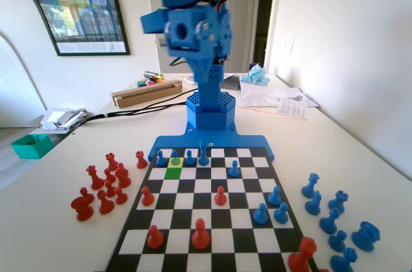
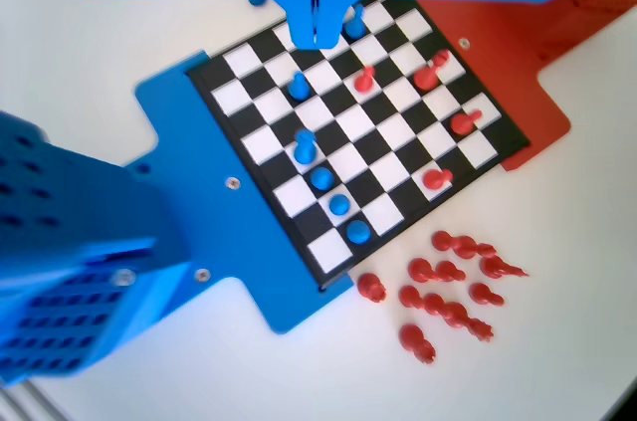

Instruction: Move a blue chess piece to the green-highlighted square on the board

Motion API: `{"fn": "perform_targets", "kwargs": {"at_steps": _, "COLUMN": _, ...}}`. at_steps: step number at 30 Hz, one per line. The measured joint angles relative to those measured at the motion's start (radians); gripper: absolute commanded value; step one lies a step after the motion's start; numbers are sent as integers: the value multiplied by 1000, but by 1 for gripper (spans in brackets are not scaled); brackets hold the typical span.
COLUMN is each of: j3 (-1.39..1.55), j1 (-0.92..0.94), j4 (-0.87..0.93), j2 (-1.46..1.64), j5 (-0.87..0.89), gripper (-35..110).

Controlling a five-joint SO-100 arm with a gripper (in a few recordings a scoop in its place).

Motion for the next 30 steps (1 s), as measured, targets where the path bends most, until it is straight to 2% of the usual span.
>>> {"fn": "perform_targets", "kwargs": {"at_steps": 7, "j3": 41, "j1": 204, "j4": 5, "j2": -37, "j5": -123, "gripper": 2}}
{"fn": "perform_targets", "kwargs": {"at_steps": 12, "j3": 60, "j1": 305, "j4": -67, "j2": -89, "j5": -152, "gripper": 3}}
{"fn": "perform_targets", "kwargs": {"at_steps": 22, "j3": 189, "j1": 321, "j4": -318, "j2": -198, "j5": -137, "gripper": 5}}
{"fn": "perform_targets", "kwargs": {"at_steps": 30, "j3": 268, "j1": 288, "j4": -393, "j2": -206, "j5": -190, "gripper": 8}}
